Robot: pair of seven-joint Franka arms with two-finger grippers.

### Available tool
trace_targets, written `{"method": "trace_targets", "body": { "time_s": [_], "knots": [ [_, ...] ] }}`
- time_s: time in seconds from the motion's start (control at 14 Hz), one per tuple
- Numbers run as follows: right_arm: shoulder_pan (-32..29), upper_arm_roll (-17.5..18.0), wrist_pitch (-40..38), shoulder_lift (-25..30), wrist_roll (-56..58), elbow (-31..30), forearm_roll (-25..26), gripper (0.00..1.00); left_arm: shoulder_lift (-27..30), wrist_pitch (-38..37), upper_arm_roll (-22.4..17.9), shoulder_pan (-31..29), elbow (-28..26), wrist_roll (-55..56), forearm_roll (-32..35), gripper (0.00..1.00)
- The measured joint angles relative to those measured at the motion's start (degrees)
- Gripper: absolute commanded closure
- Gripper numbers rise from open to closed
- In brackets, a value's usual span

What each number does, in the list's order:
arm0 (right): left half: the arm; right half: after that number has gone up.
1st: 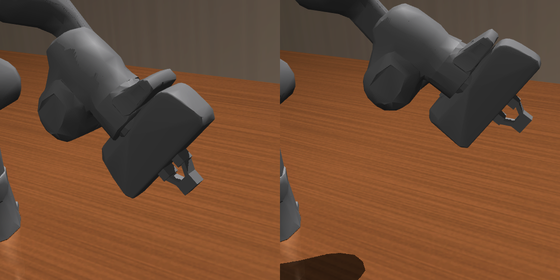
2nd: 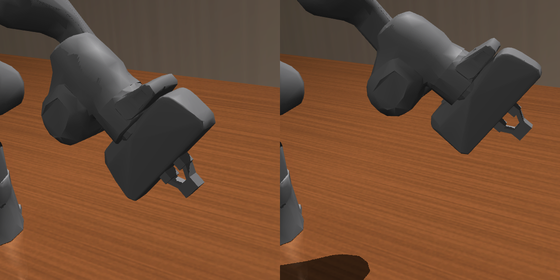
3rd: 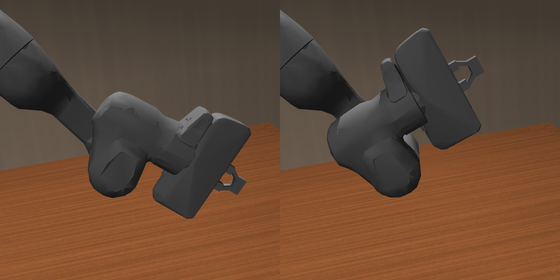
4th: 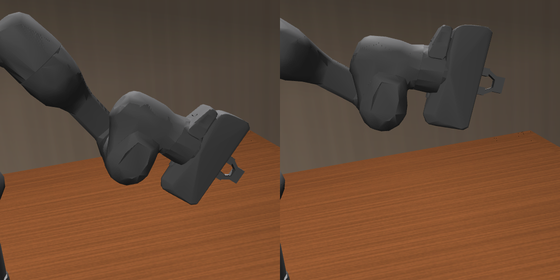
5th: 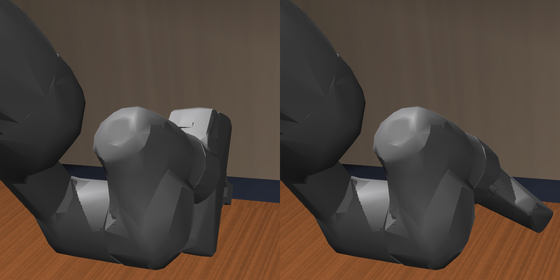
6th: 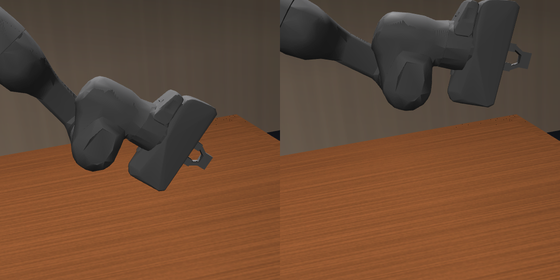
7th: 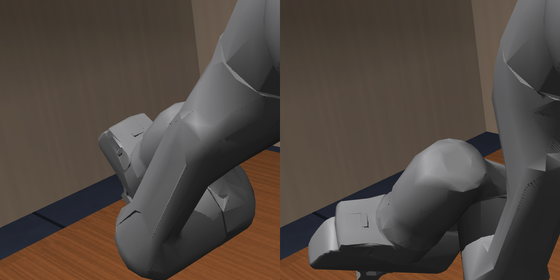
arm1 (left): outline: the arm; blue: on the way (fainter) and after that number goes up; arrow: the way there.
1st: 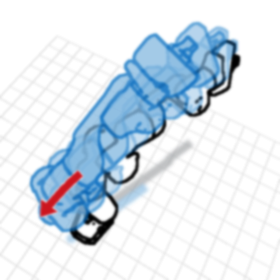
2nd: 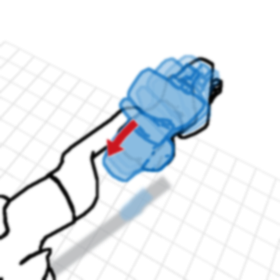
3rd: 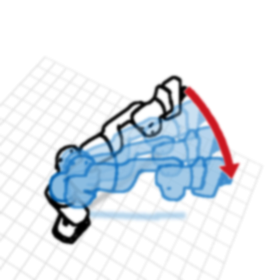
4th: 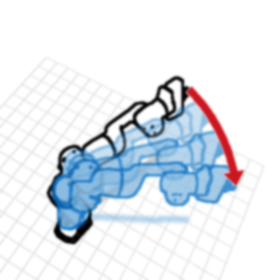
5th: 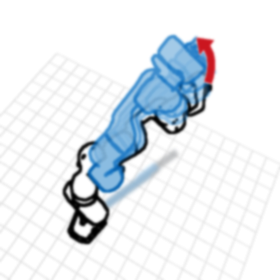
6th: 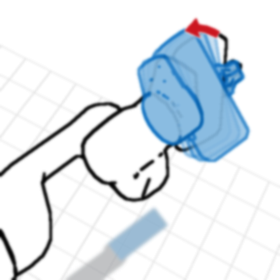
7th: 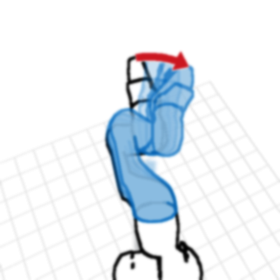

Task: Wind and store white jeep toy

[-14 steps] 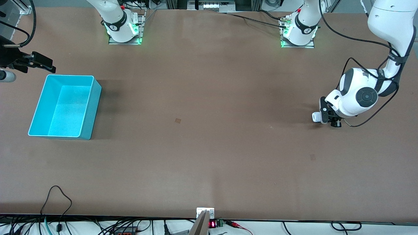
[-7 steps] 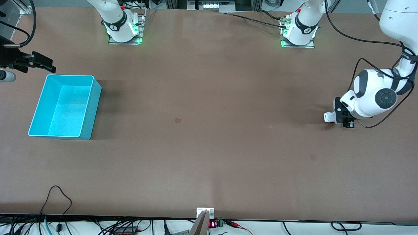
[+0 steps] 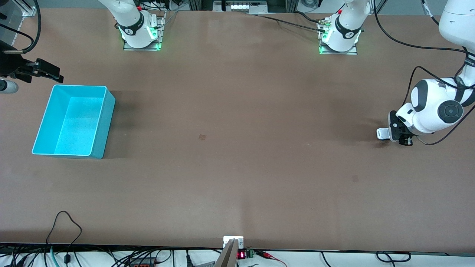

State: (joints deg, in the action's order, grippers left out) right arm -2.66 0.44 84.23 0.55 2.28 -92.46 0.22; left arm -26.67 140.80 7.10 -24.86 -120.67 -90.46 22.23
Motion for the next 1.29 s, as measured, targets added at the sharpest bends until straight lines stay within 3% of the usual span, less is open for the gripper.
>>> {"method": "trace_targets", "body": {
  "time_s": [0.14, 0.5, 1.29],
  "knots": [
    [0.0, 0.0, 0.0, 0.0, 0.0, 0.0, 0.0, 0.0, 0.0, 0.0, 0.0, 0.0, 0.0, 0.0, 0.0, 0.0],
    [0.0, 0.0, 0.0, 0.0, 0.0, 0.0, 0.0, 0.0, -2.4, 1.1, -0.2, -0.6, 1.5, 0.1, 0.0, 0.0],
    [0.0, 0.0, 0.0, 0.0, 0.0, 0.0, 0.0, 0.0, 0.8, -2.5, 2.5, -0.5, 4.1, 0.1, -1.5, 0.0]
  ]
}}
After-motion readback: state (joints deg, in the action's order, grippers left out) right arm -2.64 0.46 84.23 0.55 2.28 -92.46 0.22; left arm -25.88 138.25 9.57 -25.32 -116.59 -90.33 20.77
